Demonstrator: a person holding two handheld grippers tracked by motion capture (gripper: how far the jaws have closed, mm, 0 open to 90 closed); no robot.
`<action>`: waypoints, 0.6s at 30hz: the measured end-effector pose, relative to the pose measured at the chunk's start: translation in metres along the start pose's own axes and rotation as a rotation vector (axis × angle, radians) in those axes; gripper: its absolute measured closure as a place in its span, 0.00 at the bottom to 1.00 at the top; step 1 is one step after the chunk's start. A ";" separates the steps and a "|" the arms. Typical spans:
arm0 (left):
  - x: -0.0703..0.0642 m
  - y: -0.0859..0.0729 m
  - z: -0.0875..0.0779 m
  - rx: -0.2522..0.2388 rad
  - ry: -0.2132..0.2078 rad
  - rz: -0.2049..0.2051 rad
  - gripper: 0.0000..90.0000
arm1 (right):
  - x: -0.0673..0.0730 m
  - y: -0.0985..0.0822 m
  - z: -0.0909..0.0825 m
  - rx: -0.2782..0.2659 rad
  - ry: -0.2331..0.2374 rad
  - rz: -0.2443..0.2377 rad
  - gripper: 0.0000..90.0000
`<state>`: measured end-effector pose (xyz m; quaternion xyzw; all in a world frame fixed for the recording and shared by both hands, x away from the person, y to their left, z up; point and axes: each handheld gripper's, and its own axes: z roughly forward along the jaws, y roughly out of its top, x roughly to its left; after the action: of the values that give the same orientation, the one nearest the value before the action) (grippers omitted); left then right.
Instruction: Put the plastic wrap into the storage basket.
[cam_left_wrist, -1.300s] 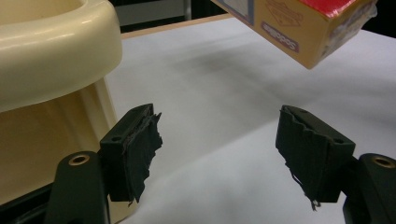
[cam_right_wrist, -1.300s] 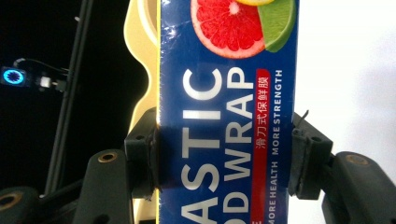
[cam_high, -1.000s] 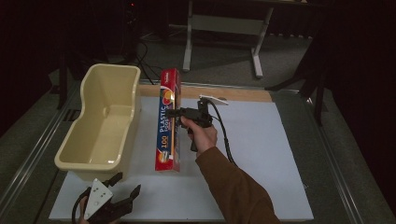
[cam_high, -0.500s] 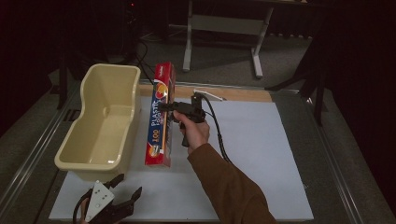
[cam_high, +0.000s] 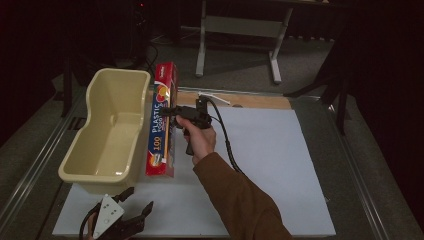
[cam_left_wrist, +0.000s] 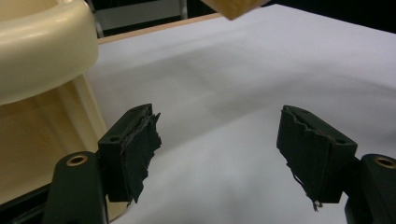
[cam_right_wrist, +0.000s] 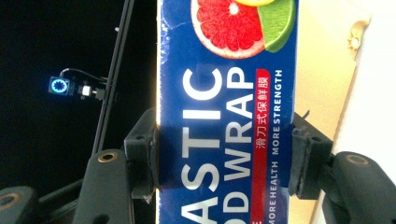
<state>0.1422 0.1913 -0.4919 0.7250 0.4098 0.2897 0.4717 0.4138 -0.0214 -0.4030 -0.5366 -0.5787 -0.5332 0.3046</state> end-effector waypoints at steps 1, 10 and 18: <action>0.000 0.000 0.000 0.001 -0.002 0.002 0.31 | 0.000 0.000 0.002 -0.003 -0.004 0.000 0.44; 0.000 0.000 0.000 0.001 -0.003 0.003 0.31 | 0.009 -0.001 0.015 -0.002 0.018 0.010 0.44; 0.000 -0.001 0.000 0.003 -0.006 -0.001 0.32 | 0.015 -0.003 0.028 -0.015 0.041 0.026 0.44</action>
<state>0.1415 0.1912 -0.4922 0.7263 0.4092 0.2867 0.4721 0.4133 0.0097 -0.3966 -0.5354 -0.5614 -0.5444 0.3191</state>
